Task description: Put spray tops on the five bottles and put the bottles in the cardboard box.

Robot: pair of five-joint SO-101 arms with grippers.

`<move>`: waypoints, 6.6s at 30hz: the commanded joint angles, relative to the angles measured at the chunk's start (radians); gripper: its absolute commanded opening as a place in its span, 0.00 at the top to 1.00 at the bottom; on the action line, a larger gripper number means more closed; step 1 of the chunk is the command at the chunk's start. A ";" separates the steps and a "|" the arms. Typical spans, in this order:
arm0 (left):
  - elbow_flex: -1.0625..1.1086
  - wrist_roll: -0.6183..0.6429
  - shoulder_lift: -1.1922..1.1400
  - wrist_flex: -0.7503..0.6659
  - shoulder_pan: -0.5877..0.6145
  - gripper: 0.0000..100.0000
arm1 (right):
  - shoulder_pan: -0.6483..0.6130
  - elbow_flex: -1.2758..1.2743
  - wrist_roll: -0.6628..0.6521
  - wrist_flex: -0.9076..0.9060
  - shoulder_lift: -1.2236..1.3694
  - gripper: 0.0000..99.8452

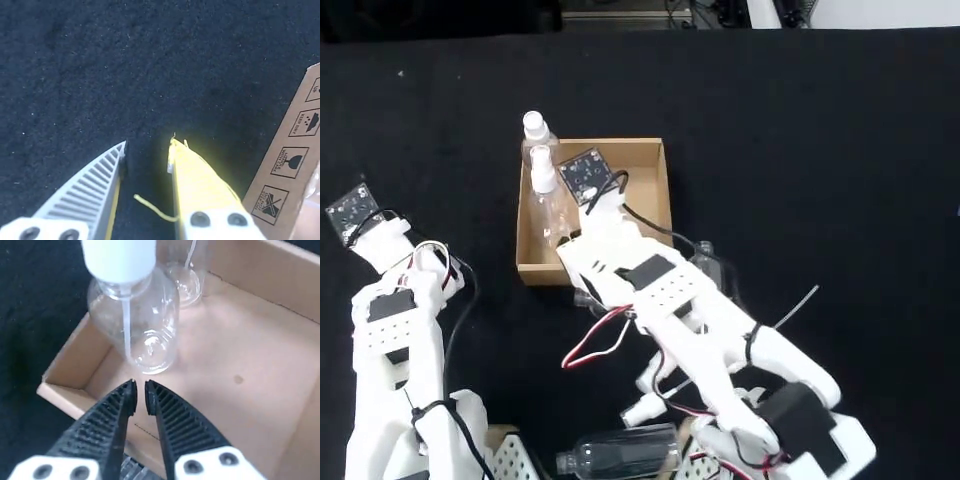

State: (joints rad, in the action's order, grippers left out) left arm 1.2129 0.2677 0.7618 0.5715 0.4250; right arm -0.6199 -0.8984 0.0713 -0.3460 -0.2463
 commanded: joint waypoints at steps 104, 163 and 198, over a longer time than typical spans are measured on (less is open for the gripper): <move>-0.013 0.003 0.026 -0.021 0.010 0.88 | 0.158 0.354 -0.658 -1.137 -0.360 0.89; -0.122 0.015 0.012 0.057 0.292 0.88 | -0.466 0.323 -0.657 -1.413 -0.360 0.89; -0.125 0.245 0.015 -0.041 0.605 0.88 | -0.282 0.150 -0.373 -1.142 -0.360 0.89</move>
State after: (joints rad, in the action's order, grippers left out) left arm 1.1009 0.5148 0.7618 0.5455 1.0510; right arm -1.0434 -0.7986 -0.3061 -1.4998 -0.5547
